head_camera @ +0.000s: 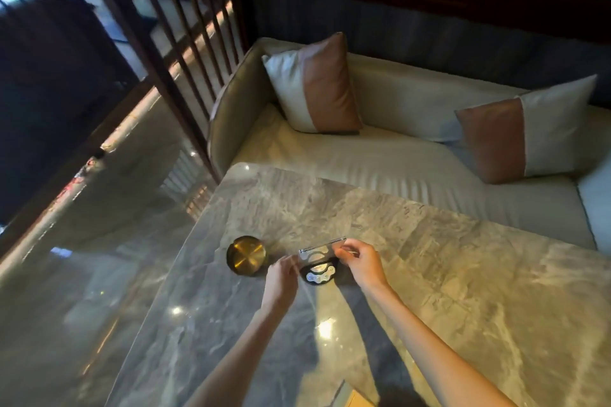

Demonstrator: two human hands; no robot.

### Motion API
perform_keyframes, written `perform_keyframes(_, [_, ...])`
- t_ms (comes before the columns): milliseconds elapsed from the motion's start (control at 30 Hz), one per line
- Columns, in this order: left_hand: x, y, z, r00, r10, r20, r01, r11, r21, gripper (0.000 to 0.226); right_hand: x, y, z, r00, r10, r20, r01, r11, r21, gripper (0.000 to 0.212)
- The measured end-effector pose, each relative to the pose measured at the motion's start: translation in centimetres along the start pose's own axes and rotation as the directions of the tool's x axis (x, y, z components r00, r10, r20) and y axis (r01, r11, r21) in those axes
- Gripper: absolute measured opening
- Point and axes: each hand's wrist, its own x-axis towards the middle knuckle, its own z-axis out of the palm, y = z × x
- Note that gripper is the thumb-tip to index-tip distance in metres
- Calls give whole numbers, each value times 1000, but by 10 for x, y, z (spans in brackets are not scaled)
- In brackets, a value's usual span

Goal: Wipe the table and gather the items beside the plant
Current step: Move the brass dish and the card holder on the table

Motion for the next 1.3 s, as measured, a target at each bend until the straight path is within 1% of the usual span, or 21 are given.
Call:
perform_keyframes(67, [-12, -25, -19, 999, -42, 2, 42, 999, 9, 23, -12, -10, 24, 1000, 1, 23, 0, 999, -33, 15])
perform_keyframes(167, [-37, -63, -56, 995, -100, -12, 100, 995, -4, 19, -33, -29, 70, 995, -42, 90, 48, 997, -63, 12])
perform_keyframes(267, [-64, -98, -97, 988, -123, -98, 122, 992, -16, 19, -51, -46, 123, 978, -89, 186, 98, 994, -39, 7])
perform_keyframes(367, [-85, -138, -131, 973, -133, -187, 129, 991, -32, 22, -66, -64, 178, 952, -130, 279, 151, 987, -57, 6])
perform_keyframes(467, [-92, -171, -153, 967, -136, -216, 137, 991, -14, 23, -68, -81, 224, 939, -151, 310, 182, 981, -71, 10])
perform_keyframes(600, [-82, -193, -171, 971, -93, -220, 88, 996, -30, 27, -51, -95, 261, 944, -141, 299, 181, 977, -109, 19])
perform_keyframes(667, [-74, -199, -175, 978, -70, -194, 68, 997, -21, 23, -46, -102, 269, 949, -142, 280, 184, 975, -129, 20])
perform_keyframes(767, [-68, -204, -176, 984, -59, -168, 55, 998, -28, 27, -44, -106, 272, 952, -130, 277, 183, 967, -177, 21])
perform_keyframes(867, [-70, -205, -174, 982, -72, -176, 59, 995, -81, 34, -43, -100, 273, 950, -94, 299, 154, 971, -184, 19])
perform_keyframes(967, [-73, -201, -174, 977, -130, -170, 106, 984, -144, 33, -46, -101, 269, 947, -82, 309, 149, 968, -201, 18])
perform_keyframes(1000, [-72, -200, -174, 976, -150, -157, 123, 978, -168, 31, -49, -104, 267, 941, -80, 330, 154, 966, -207, 20])
perform_keyframes(1067, [-71, -197, -176, 974, -191, -123, 163, 964, -211, 26, -55, -109, 262, 930, -53, 364, 140, 966, -216, 34])
perform_keyframes(1133, [-69, -198, -181, 972, -211, -104, 188, 962, -200, 25, -62, -111, 256, 921, -48, 387, 126, 976, -180, 42])
perform_keyframes(1200, [-64, -199, -179, 969, -241, -51, 228, 956, -185, 31, -74, -102, 233, 929, -45, 368, 104, 984, -143, 40])
perform_keyframes(1233, [-63, -199, -179, 962, -271, -24, 264, 951, -163, 32, -82, -95, 217, 934, -21, 356, 67, 991, -117, 37])
perform_keyframes(1267, [-63, -196, -180, 951, -309, -6, 305, 942, -140, 28, -90, -85, 200, 940, -11, 341, 37, 997, -70, 35])
perform_keyframes(1300, [-63, -195, -181, 941, -338, -3, 335, 935, -116, 16, -100, -76, 180, 946, -1, 324, 9, 1000, -22, 31])
